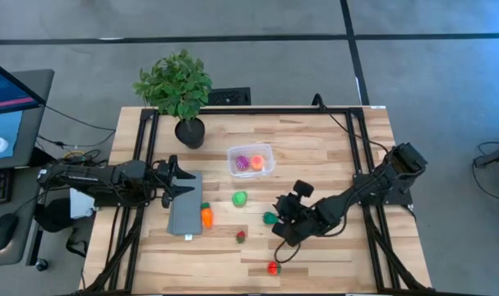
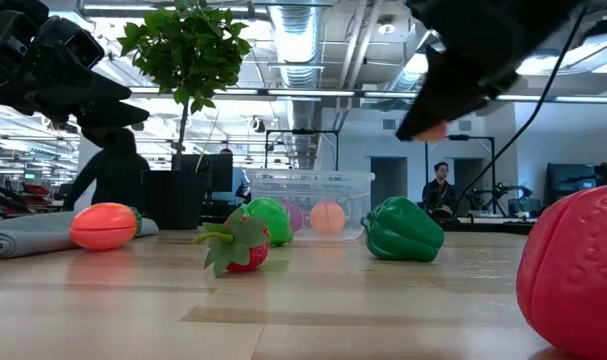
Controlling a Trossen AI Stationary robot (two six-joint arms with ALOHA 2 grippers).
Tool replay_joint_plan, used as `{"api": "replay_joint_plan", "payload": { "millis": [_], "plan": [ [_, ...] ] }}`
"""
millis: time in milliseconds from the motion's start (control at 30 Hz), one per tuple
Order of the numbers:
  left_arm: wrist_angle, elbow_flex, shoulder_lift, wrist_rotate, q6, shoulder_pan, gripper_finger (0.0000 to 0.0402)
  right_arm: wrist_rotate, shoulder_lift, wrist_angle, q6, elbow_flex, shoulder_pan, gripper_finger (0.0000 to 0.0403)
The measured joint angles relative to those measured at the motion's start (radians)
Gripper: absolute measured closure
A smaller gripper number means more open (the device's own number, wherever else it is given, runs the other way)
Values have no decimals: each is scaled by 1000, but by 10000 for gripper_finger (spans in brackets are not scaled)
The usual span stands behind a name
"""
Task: Pick and placing Produce into tupperware
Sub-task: Put the small peach into the transparent container
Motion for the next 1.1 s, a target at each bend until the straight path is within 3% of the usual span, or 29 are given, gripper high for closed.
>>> {"api": "replay_joint_plan", "payload": {
  "millis": [567, 800, 1100],
  "plan": [
    [0, 0, 4, 11, -20, 0, 205, 0, 0, 8, -307, 146, -198, 262],
    [-1, 0, 85, 16, -21, 0, 205, -12, 0, 45, -385, 157, -302, 264],
    [0, 0, 239, 15, -25, 0, 205, -102, 0, 191, -491, 157, -422, 262]
  ]
}}
